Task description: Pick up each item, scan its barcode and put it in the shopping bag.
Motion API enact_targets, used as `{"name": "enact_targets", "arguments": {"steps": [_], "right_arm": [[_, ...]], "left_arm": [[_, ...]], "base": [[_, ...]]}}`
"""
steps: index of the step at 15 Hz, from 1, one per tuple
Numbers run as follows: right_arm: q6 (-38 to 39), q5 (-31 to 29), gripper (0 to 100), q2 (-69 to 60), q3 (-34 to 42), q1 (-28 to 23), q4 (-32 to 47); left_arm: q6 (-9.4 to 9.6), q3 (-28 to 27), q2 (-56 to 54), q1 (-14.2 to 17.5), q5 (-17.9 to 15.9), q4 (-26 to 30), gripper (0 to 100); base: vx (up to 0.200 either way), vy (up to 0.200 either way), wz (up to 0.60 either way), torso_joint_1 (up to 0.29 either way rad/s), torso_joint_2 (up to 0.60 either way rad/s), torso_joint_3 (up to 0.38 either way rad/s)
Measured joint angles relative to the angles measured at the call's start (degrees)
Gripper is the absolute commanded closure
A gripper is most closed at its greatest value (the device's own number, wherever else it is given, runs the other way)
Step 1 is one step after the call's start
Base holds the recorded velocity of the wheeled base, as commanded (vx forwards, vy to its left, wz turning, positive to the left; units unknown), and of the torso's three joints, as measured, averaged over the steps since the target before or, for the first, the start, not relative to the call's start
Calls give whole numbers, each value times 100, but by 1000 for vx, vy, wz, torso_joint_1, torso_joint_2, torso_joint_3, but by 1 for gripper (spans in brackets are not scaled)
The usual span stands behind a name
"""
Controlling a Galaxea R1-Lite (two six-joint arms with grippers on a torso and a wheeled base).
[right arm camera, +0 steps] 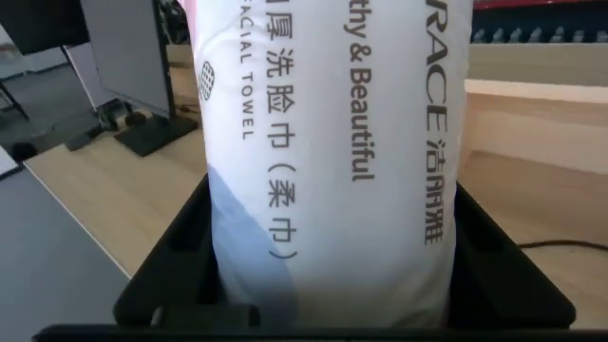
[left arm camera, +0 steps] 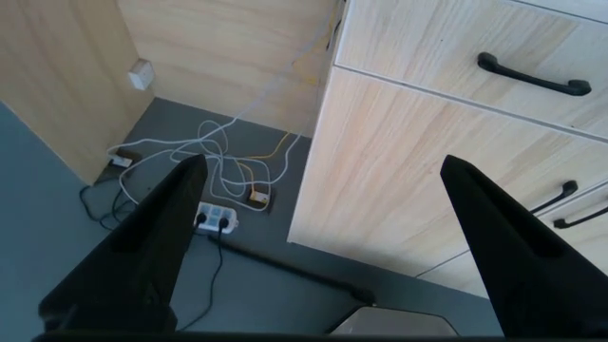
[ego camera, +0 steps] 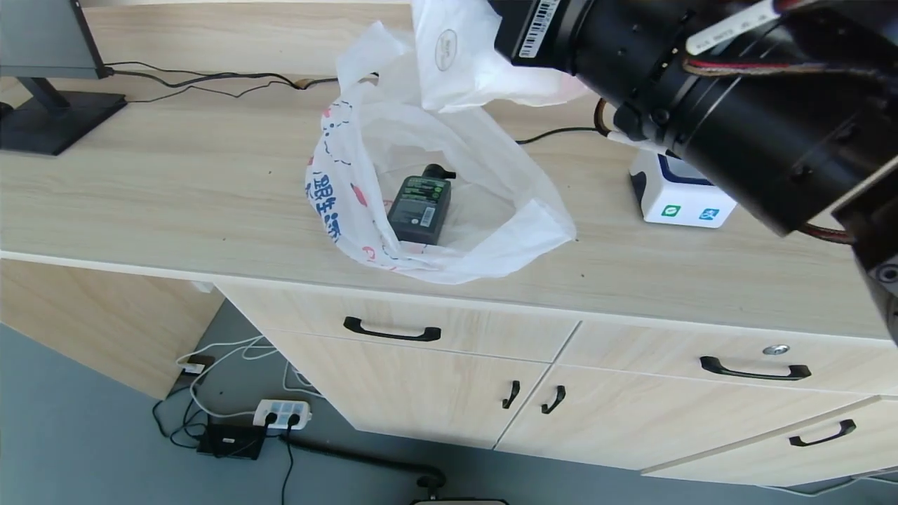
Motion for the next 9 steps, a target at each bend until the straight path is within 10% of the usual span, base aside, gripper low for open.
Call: {"name": "enact_targets", "arguments": {"steps": [9], "right_arm": [[1321,224,100,1211,-100,-323,-532]], "left_arm": [[-11,0,0,0,0,-16,0]], "base": [[0,0,0,0,0,0]]}}
